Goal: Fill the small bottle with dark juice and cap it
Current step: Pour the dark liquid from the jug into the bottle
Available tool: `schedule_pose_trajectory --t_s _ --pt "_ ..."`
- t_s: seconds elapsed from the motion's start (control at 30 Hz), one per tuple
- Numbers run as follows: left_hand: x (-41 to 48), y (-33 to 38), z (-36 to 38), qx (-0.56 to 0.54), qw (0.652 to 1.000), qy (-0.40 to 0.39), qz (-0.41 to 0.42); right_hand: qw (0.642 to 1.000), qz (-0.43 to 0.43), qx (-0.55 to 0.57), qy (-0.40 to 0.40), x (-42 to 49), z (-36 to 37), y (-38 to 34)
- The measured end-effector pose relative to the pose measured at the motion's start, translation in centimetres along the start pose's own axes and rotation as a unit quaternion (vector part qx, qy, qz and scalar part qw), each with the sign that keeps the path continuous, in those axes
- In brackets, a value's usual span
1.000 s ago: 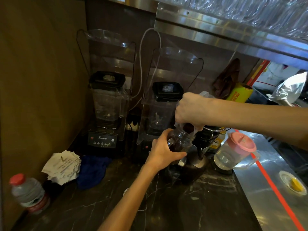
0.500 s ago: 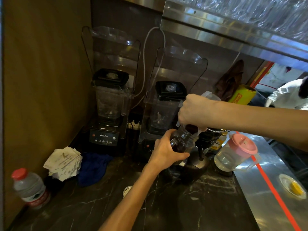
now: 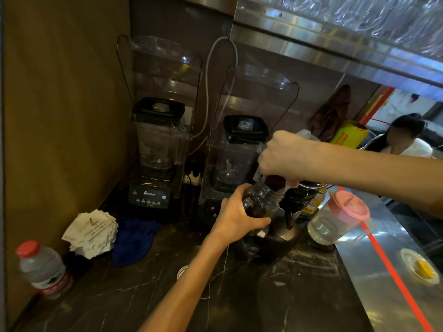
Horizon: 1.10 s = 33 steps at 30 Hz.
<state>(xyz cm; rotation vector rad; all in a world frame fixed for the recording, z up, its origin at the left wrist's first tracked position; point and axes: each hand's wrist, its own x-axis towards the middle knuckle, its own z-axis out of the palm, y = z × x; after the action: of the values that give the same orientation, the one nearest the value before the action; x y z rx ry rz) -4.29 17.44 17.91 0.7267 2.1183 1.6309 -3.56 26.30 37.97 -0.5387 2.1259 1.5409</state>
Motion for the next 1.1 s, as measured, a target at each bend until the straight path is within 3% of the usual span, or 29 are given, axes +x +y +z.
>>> schedule_pose_trajectory --t_s 0.67,1.1 --pt "0.04 0.07 0.21 -0.003 1.0 -0.006 -0.014 0.999 0.021 0.038 0.001 -0.64 0.32 -0.05" --pt "0.04 0.22 0.57 -0.004 1.0 -0.01 -0.017 1.0 -0.013 0.021 0.01 -0.31 0.21 0.03"
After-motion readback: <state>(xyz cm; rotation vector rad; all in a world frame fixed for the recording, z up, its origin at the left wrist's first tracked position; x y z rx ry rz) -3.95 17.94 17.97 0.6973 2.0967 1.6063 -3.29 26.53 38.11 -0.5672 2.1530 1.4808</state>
